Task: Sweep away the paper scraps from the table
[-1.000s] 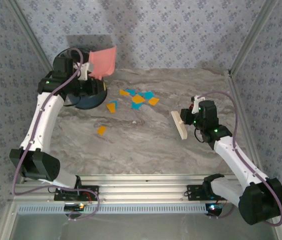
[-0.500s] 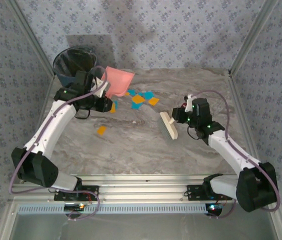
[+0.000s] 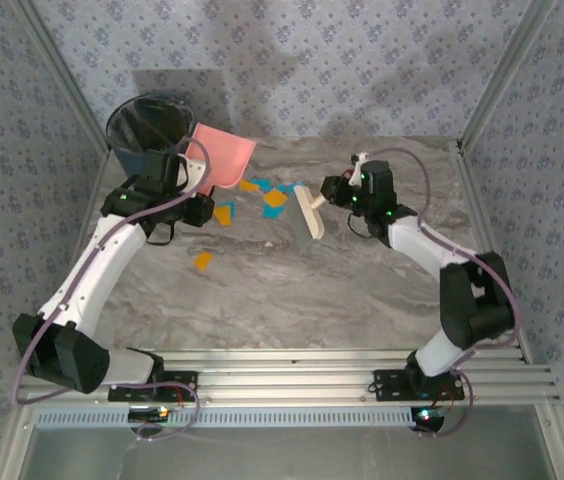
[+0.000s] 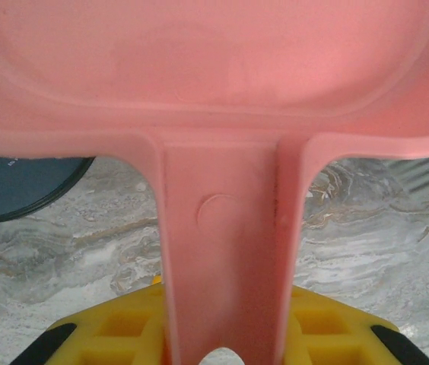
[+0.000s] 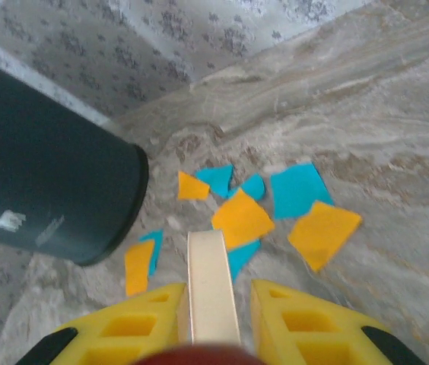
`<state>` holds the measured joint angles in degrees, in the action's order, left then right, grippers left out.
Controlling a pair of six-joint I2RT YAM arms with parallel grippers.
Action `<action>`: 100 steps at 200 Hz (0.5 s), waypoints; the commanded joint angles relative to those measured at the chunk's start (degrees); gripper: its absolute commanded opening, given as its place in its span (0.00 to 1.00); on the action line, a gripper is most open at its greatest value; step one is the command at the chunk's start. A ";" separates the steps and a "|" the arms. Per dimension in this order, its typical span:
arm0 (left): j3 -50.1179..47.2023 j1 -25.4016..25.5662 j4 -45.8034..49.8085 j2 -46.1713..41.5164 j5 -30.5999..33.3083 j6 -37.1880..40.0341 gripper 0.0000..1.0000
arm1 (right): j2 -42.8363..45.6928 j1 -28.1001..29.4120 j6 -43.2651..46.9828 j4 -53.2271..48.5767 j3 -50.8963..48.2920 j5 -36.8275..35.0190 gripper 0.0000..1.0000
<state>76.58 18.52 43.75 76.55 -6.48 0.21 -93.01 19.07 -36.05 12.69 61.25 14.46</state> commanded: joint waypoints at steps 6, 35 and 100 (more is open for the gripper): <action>-0.37 1.15 -1.30 -0.97 1.54 0.74 0.00 | -6.83 0.30 -7.44 5.38 8.12 0.55 0.00; -1.15 2.40 -1.56 -0.80 3.07 1.71 0.00 | -14.88 0.34 -12.53 6.97 15.22 -0.49 0.00; -1.21 4.50 -1.30 0.14 3.39 1.77 0.00 | -27.84 1.15 -20.51 7.44 25.79 -3.57 0.00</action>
<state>74.81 22.63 43.27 76.64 -3.75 1.04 -118.39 19.81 -51.68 17.91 83.55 12.80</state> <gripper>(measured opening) 0.277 0.262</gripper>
